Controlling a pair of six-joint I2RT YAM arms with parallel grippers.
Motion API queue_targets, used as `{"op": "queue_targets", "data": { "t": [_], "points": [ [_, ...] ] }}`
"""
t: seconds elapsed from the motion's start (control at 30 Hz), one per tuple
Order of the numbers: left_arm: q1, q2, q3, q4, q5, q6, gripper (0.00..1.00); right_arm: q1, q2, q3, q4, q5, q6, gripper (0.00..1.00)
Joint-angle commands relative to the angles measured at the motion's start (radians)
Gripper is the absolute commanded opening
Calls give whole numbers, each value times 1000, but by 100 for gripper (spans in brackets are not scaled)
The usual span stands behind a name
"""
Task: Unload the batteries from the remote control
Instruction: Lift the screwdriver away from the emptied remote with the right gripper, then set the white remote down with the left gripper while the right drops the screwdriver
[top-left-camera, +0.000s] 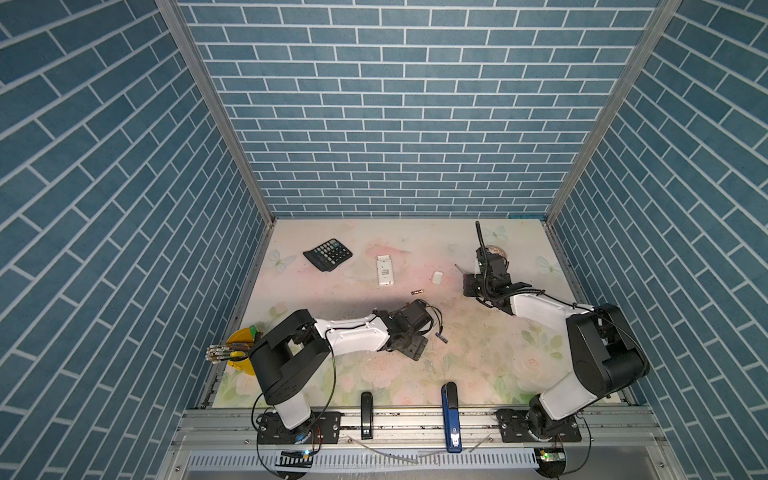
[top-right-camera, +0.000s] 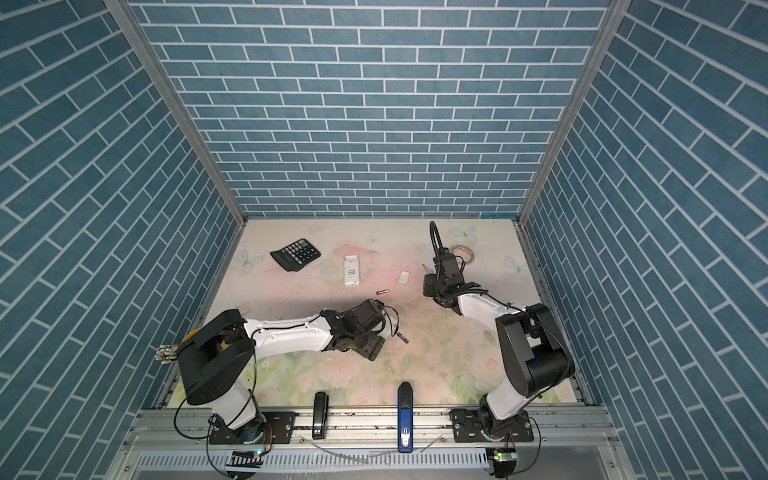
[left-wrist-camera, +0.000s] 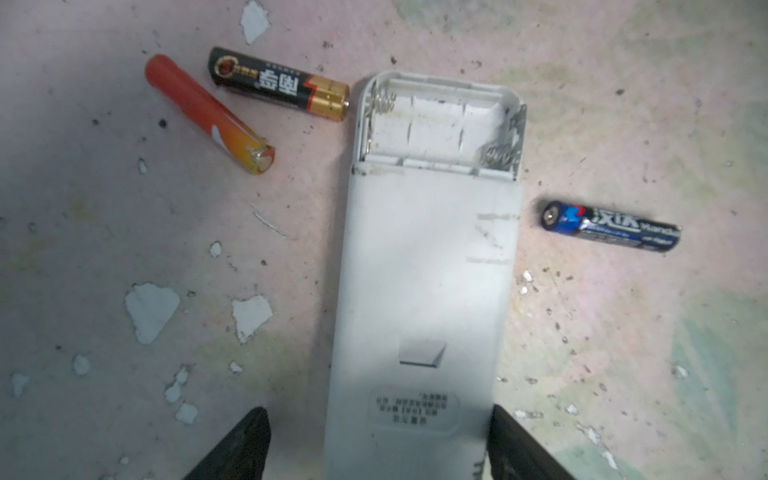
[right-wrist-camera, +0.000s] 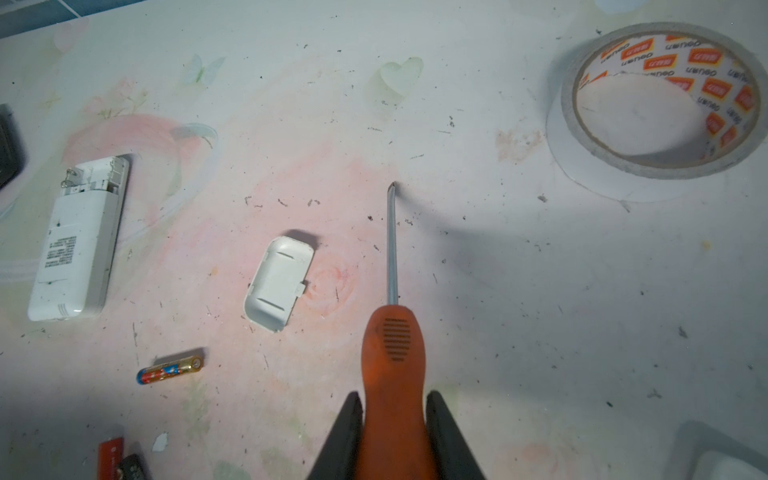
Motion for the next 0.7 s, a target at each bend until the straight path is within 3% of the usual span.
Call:
{"op": "queue_targets", "data": {
  "t": [0.0, 0.4, 0.67],
  "points": [
    [5, -36, -14, -11, 0, -15, 83, -5, 58, -46, -69, -30, -6, 3],
    [10, -152, -34, -35, -22, -40, 82, -8, 113, -67, -62, -55, 0, 15],
    [31, -256, -72, -50, -36, -76, 82, -9, 152, -76, -46, -90, 19, 33]
  ]
}}
